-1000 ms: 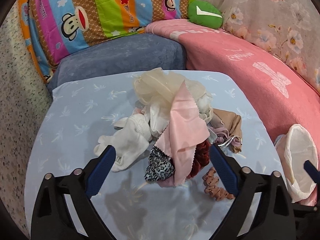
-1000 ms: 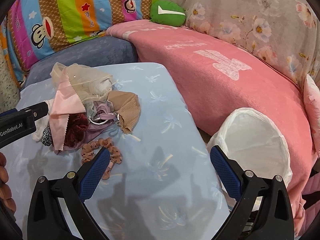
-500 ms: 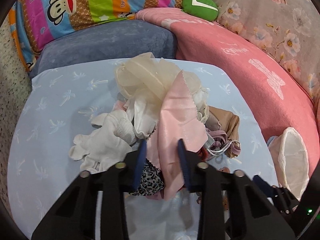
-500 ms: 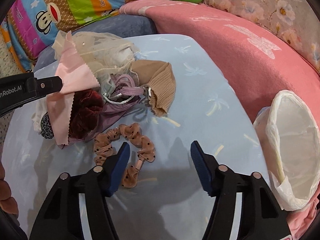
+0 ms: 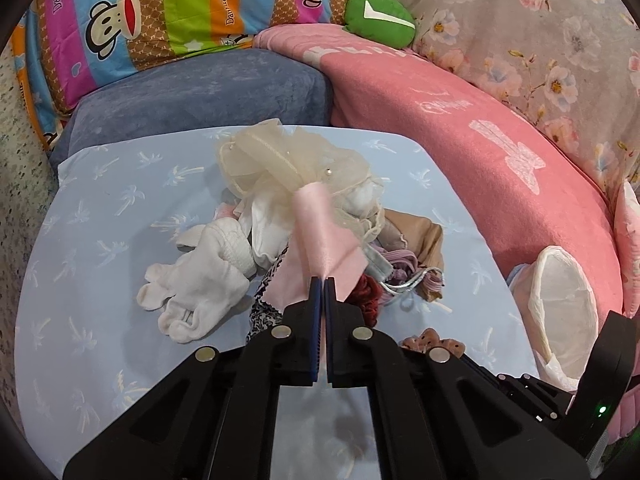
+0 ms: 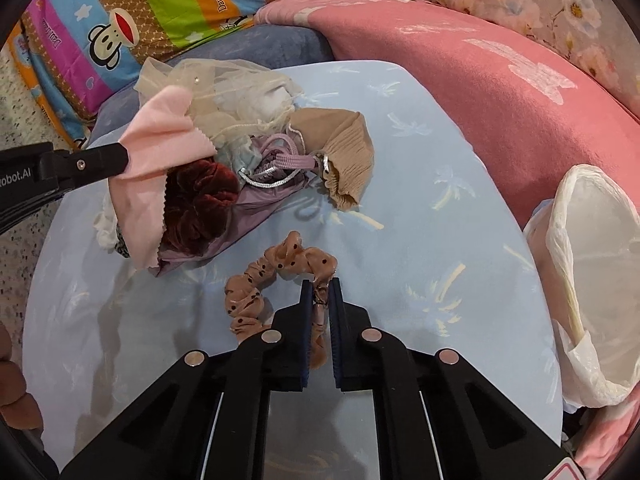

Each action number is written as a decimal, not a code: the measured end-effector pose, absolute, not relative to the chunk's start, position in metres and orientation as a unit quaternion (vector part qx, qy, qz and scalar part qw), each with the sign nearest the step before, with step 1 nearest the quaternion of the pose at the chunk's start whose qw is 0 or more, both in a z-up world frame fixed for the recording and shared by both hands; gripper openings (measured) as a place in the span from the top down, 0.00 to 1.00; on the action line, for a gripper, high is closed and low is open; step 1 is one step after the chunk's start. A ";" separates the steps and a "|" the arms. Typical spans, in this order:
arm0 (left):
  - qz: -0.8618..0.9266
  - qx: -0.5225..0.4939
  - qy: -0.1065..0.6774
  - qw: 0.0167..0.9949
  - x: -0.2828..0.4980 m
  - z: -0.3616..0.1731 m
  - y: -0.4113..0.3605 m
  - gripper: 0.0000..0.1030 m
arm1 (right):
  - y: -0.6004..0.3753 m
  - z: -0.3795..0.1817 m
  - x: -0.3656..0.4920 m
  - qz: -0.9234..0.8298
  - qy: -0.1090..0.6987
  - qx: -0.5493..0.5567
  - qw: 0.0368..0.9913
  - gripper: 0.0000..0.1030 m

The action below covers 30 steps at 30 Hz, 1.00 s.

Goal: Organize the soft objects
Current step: 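Carry the pink cloth and brown scrunchie over the white wastebasket with both tools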

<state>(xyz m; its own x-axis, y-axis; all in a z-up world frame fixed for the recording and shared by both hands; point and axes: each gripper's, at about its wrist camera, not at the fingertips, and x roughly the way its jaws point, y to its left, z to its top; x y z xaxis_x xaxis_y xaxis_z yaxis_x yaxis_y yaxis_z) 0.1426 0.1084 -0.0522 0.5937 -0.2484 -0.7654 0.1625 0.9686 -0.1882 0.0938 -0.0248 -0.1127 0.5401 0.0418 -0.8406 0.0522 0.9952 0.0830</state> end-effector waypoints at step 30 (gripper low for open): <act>-0.234 0.000 0.375 0.897 0.084 0.012 -0.013 0.99 | -0.155 -0.024 0.024 -0.091 0.383 0.114 0.912 0.94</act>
<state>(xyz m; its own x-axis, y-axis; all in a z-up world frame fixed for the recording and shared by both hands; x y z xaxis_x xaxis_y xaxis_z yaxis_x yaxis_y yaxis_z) 0.0837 -0.0134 0.0119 0.6084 -0.4202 -0.6733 0.4204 0.8902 -0.1757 0.0239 -0.1549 -0.0237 0.6908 -0.0796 -0.7187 0.2533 0.9576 0.1374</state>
